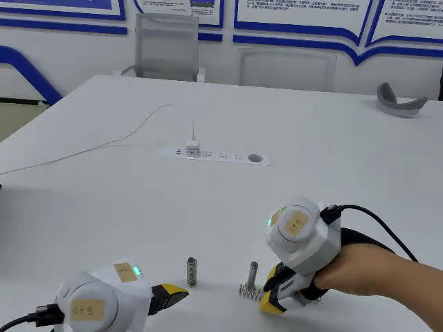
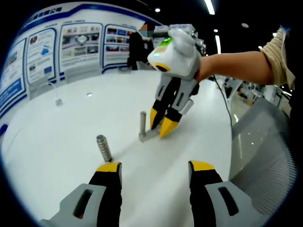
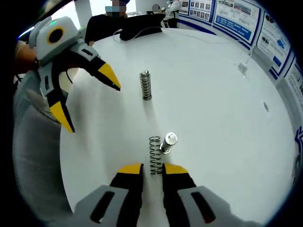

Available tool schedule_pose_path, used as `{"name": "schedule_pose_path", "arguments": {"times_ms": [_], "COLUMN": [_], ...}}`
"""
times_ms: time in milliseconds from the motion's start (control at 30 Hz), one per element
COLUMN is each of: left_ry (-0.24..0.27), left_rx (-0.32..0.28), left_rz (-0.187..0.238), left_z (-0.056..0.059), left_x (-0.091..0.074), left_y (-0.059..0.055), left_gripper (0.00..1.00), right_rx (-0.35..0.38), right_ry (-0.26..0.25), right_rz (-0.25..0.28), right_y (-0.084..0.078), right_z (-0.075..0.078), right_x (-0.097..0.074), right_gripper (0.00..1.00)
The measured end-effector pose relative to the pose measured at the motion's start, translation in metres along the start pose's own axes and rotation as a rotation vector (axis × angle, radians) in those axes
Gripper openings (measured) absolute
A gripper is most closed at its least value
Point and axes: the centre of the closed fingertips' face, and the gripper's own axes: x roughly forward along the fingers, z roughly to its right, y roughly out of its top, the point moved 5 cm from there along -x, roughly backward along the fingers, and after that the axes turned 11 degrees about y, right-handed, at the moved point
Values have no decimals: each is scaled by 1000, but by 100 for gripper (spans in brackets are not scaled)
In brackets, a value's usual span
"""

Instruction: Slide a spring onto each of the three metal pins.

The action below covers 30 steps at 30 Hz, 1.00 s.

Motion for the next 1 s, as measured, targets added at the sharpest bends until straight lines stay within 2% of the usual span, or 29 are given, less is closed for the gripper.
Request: {"name": "schedule_pose_path", "arguments": {"times_ms": [500, 767, 1000], "left_ry": [7, 3, -2], "left_rx": [-6, 0, 6], "left_rz": [-4, -5, -7], "left_z": [-1, 0, 0], "left_x": [-1, 1, 2], "left_y": [-1, -1, -1], "left_gripper": [57, 56, 56], "right_rx": [-5, -11, -5], "right_ry": [-7, -10, 7], "right_rz": [-18, -24, -34], "right_y": [-1, -2, -6], "right_z": [4, 2, -4], "right_x": [5, 4, 2], "right_gripper": [13, 12, 12]}}
